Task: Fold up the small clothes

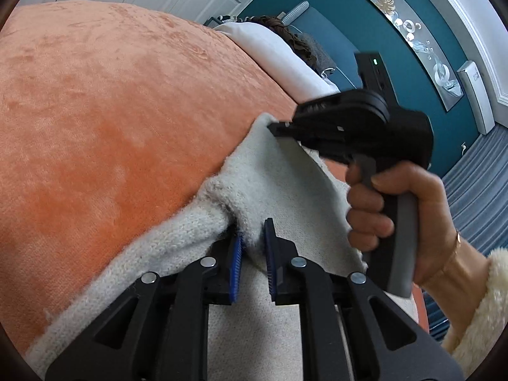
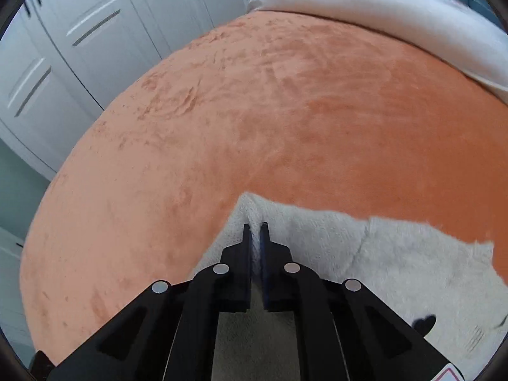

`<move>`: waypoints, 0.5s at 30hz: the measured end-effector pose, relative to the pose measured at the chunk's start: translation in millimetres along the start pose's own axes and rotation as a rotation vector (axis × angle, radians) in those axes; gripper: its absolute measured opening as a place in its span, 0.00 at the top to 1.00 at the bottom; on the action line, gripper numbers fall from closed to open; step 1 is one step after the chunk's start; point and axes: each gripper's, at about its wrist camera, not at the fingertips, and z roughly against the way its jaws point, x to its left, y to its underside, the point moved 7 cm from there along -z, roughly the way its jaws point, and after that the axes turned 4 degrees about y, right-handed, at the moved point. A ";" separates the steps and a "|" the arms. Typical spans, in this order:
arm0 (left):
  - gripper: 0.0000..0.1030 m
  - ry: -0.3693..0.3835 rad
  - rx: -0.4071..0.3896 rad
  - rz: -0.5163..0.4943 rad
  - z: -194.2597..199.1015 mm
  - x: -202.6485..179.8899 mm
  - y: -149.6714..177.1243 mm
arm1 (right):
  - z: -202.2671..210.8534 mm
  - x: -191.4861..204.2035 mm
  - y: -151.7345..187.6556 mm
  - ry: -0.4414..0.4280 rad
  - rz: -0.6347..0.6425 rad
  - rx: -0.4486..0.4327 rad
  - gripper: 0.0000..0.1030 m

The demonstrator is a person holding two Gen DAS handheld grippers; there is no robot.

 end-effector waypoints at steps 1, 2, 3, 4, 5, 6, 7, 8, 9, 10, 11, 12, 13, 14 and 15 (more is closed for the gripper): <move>0.88 0.002 -0.002 -0.001 0.5 -0.3 0.5 | 8.3 1.4 -10.1 -0.008 -0.004 -0.049 0.97; 0.87 0.001 -0.004 -0.005 0.8 -0.8 1.1 | 15.8 2.0 -23.5 -0.019 -0.026 -0.099 0.97; 0.87 0.000 -0.006 -0.009 0.8 -1.3 1.8 | 21.5 0.6 -31.3 -0.014 -0.042 -0.135 0.97; 0.87 -0.001 -0.008 -0.013 1.0 -1.8 2.4 | 20.3 -3.2 -39.3 0.002 -0.052 -0.155 0.97; 0.86 -0.003 -0.008 -0.018 0.8 -2.2 3.1 | 4.1 -9.6 -40.6 0.038 -0.057 -0.124 0.97; 0.86 -0.005 -0.007 -0.021 0.8 -3.0 3.6 | -14.7 -15.1 -31.4 0.072 -0.050 -0.053 0.97; 0.86 -0.006 -0.007 -0.022 0.7 -3.0 3.7 | -41.3 -17.1 -18.8 0.094 -0.028 0.042 0.97; 0.86 -0.008 -0.006 -0.024 0.2 -2.7 4.5 | -45.4 -15.0 -19.5 0.108 -0.008 0.013 0.97; 0.86 -0.006 -0.008 -0.024 1.4 -3.5 4.7 | -36.2 -14.0 -24.7 0.111 -0.025 -0.020 0.93; 0.86 -0.007 -0.008 -0.026 1.7 -4.1 5.0 | -23.0 -13.9 -28.1 0.078 -0.062 -0.041 0.92; 0.86 -0.009 -0.007 -0.028 1.7 -4.7 5.2 | 0.3 -14.2 -28.6 0.033 -0.085 -0.093 0.92; 0.86 -0.008 -0.007 -0.028 1.8 -5.0 5.3 | 25.3 -16.8 -26.7 0.011 -0.109 -0.161 0.92; 0.86 -0.008 -0.006 -0.029 2.0 -5.2 5.2 | 56.7 -26.8 -15.9 0.009 -0.148 -0.226 0.92; 0.86 -0.009 -0.006 -0.028 1.8 -5.1 5.2 | 81.1 -38.0 -1.0 0.010 -0.188 -0.251 0.89; 0.86 -0.010 -0.004 -0.028 1.8 -5.2 5.3 | 108.0 -56.2 24.0 -0.009 -0.253 -0.278 0.84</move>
